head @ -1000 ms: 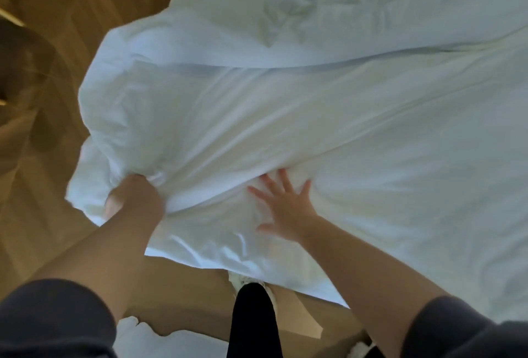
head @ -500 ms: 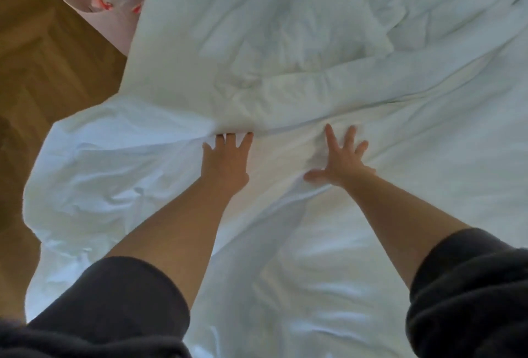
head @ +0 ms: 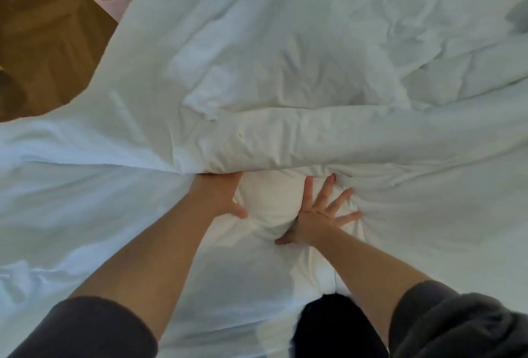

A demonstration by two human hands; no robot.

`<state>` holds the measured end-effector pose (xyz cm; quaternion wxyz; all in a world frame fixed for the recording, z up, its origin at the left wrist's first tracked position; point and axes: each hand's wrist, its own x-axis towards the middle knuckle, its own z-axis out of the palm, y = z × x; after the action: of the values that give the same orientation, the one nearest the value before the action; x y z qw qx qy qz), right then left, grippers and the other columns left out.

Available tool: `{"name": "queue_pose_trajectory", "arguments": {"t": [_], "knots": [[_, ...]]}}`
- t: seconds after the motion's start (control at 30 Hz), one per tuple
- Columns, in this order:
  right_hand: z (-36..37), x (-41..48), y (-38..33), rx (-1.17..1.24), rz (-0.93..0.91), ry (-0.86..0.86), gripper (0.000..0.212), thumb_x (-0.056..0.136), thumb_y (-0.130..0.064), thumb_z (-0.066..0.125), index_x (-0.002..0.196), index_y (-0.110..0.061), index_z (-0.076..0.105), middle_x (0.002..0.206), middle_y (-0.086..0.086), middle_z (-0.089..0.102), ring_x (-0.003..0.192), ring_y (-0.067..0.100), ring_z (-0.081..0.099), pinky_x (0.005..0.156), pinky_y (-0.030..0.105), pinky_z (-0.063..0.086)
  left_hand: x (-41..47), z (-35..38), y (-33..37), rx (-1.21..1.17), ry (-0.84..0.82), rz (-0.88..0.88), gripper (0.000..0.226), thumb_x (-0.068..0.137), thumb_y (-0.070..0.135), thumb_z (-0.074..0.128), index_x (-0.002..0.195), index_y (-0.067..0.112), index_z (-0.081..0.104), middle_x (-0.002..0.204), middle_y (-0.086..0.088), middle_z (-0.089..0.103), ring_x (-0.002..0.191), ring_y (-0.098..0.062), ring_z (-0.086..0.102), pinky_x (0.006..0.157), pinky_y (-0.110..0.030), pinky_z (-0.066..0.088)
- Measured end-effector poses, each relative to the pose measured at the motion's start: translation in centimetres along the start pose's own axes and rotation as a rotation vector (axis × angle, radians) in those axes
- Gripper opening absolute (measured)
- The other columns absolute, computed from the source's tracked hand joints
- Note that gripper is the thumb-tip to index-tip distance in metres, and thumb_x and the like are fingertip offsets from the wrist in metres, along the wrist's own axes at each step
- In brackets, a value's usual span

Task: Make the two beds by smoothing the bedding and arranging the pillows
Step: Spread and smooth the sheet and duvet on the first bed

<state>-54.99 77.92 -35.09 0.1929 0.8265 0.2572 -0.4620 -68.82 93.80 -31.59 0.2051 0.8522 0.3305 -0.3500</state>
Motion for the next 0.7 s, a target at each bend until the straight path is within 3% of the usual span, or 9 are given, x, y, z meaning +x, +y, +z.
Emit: {"name": "queue_pose_trajectory", "arguments": {"t": [0.13,0.23,0.3,0.37,0.43,0.5,0.57,0.6,0.7], "knots": [[-1.3,-1.8,1.1,-0.062,-0.139,-0.013,0.156,0.049,-0.079,0.075,0.132,-0.034,-0.049,0.131,0.015,-0.062,0.124,0.058,-0.043,0.094,0.085,-0.002,-2.2,-2.7,1.8,0.13,-0.035,-0.039,0.094,0.081,0.051,0.069,0.152,0.019,0.015,0.157,-0.005,0.024,0.142,-0.028,0.027,0.114,-0.036,0.027],[-4.5,-3.6,1.0,-0.068,-0.215,-0.046,0.137,0.065,-0.072,0.073,0.149,-0.031,-0.026,0.152,0.019,-0.036,0.137,0.06,-0.018,0.106,0.076,0.01,-3.6,-6.2,2.6,0.175,-0.136,-0.055,0.084,0.088,0.044,0.065,0.153,0.019,0.018,0.157,-0.002,0.026,0.141,-0.024,0.03,0.111,-0.034,0.029],[-7.1,-5.0,2.1,-0.053,-0.275,-0.046,0.128,0.065,-0.07,0.074,0.152,-0.032,-0.011,0.159,0.018,-0.015,0.142,0.056,0.001,0.109,0.069,0.018,-5.1,-9.3,3.6,0.199,-0.189,-0.058,0.068,0.09,0.045,0.062,0.147,0.025,0.033,0.151,0.003,0.038,0.135,-0.02,0.039,0.105,-0.033,0.037],[-9.1,-6.0,3.9,-0.099,-0.352,0.025,0.116,0.063,-0.07,0.074,0.15,-0.037,0.005,0.158,0.014,0.012,0.141,0.044,0.024,0.108,0.058,0.031,-6.1,-11.5,4.3,0.187,-0.045,-0.01,0.031,0.092,0.044,0.056,0.121,0.034,0.055,0.131,0.007,0.055,0.121,-0.018,0.051,0.094,-0.031,0.044],[-10.7,-7.2,6.0,-0.199,-0.454,0.215,0.089,0.071,-0.064,0.072,0.143,-0.031,0.031,0.143,0.006,0.039,0.13,0.031,0.043,0.098,0.044,0.04,-6.2,-12.9,4.7,0.114,0.245,0.014,0.011,0.092,0.041,0.054,0.096,0.032,0.057,0.11,0.007,0.063,0.103,-0.02,0.057,0.081,-0.031,0.045],[-12.5,-7.7,7.7,-0.212,-0.555,0.565,0.062,0.076,-0.053,0.073,0.124,-0.021,0.051,0.122,0.004,0.052,0.114,0.028,0.053,0.086,0.04,0.042,-4.9,-13.5,4.7,0.028,0.479,0.043,0.03,0.087,0.045,0.062,0.109,0.026,0.055,0.112,0.003,0.057,0.105,-0.022,0.054,0.076,-0.033,0.041],[-14.4,-7.2,8.9,-0.192,-0.558,0.908,0.066,0.064,-0.048,0.084,0.115,-0.017,0.056,0.109,0.008,0.055,0.097,0.031,0.056,0.075,0.04,0.043,-2.7,-14.2,4.7,-0.049,0.444,0.073,0.079,0.074,0.058,0.072,0.139,0.028,0.036,0.144,-0.004,0.035,0.133,-0.025,0.035,0.096,-0.041,0.04],[-15.2,-6.5,9.1,-0.187,-0.519,0.984,0.078,0.057,-0.05,0.087,0.121,-0.018,0.055,0.113,0.01,0.055,0.099,0.033,0.056,0.075,0.041,0.043,-1.7,-14.5,4.8,-0.057,0.366,0.087,0.103,0.068,0.065,0.073,0.149,0.033,0.019,0.157,-0.003,0.014,0.145,-0.027,0.015,0.109,-0.05,0.03],[-17.5,-4.1,8.1,-0.209,-0.419,0.776,0.119,0.053,-0.065,0.081,0.152,-0.036,0.021,0.155,0.011,0.027,0.138,0.036,0.032,0.094,0.051,0.036,1.6,-14.5,5.0,-0.029,0.274,0.12,0.128,0.059,0.079,0.068,0.149,0.043,-0.015,0.157,0.008,-0.029,0.147,-0.026,-0.021,0.114,-0.064,0.005]]}}
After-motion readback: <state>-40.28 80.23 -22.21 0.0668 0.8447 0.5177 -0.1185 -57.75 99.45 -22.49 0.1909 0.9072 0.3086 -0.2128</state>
